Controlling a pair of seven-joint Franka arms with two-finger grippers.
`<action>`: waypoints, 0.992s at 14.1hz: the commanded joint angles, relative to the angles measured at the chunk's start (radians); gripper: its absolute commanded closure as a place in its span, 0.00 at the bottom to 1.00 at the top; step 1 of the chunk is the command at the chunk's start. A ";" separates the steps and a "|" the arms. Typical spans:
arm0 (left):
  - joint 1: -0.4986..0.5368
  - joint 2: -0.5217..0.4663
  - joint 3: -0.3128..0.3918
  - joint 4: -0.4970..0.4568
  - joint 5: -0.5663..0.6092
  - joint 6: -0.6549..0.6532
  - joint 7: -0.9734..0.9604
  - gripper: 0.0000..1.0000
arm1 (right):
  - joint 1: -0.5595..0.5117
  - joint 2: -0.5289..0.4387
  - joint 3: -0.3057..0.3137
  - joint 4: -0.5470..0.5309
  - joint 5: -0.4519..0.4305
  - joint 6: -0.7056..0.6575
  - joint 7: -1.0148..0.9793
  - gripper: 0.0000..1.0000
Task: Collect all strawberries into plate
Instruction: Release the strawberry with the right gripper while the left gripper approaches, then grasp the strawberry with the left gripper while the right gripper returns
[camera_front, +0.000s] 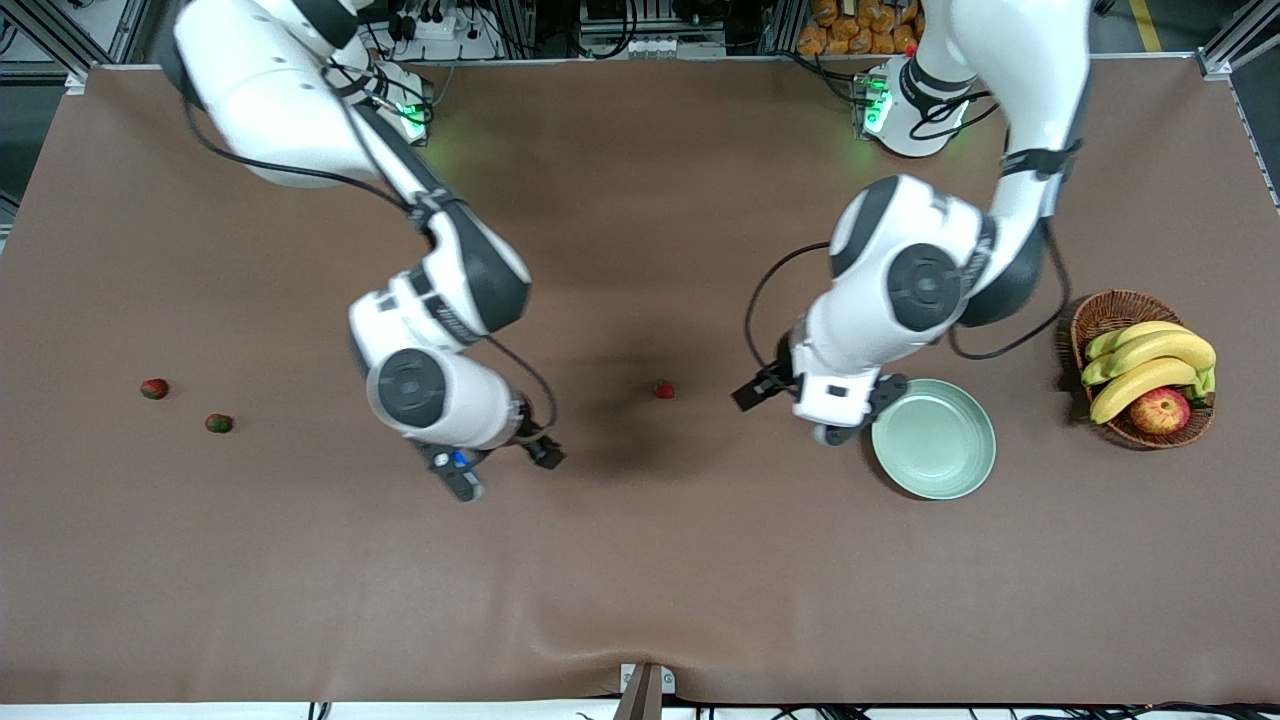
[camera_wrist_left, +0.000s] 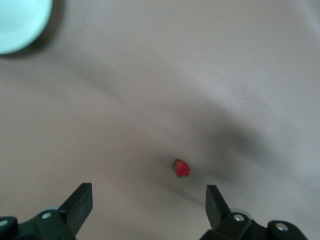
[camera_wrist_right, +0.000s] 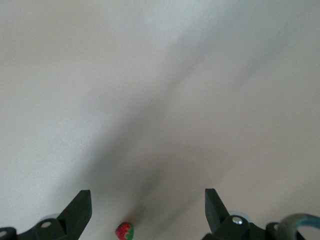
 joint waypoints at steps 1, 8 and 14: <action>-0.061 0.103 0.012 0.084 -0.009 0.068 -0.107 0.00 | -0.073 -0.057 0.033 -0.017 0.000 -0.074 -0.103 0.00; -0.171 0.259 0.019 0.120 0.026 0.239 -0.322 0.00 | -0.201 -0.129 0.025 -0.019 0.000 -0.186 -0.284 0.00; -0.208 0.334 0.021 0.120 0.051 0.283 -0.340 0.00 | -0.291 -0.188 -0.002 -0.019 -0.014 -0.292 -0.589 0.00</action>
